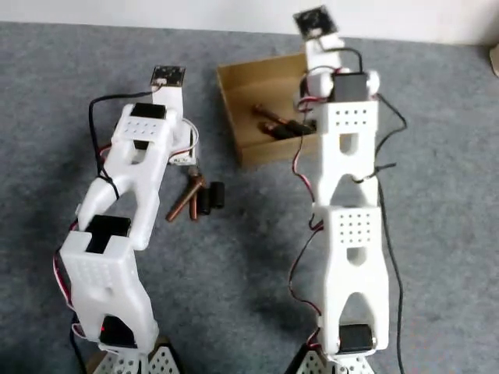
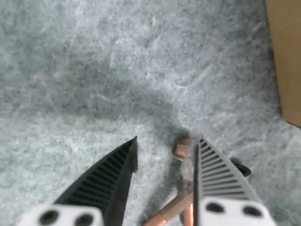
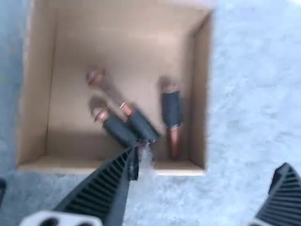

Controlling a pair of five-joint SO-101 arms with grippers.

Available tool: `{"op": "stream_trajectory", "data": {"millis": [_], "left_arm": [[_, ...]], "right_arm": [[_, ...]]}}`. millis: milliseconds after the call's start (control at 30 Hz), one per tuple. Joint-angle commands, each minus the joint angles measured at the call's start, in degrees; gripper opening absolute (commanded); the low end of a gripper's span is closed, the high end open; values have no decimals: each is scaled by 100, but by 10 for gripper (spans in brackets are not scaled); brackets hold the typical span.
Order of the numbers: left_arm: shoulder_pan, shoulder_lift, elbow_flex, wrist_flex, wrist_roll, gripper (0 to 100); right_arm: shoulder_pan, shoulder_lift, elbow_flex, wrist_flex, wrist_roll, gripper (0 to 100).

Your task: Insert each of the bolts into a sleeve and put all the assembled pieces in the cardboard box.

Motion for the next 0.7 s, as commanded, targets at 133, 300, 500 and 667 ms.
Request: {"op": "stream_trajectory", "data": {"millis": [133,300,500,667], "left_arm": [[-48,-48,-66,-79,-26,192],[-4,-66,-66,-79,-9,192],[-4,-92,-66,-44,-9,190],[84,-110,-66,-35,-35,190]], "right_arm": [[180,-1701,-382,154,-202,387],[163,-3196,831,154,-202,386],[-4,-5859,3969,145,-211,386],[-180,-8198,7231,13,-211,386]]}}
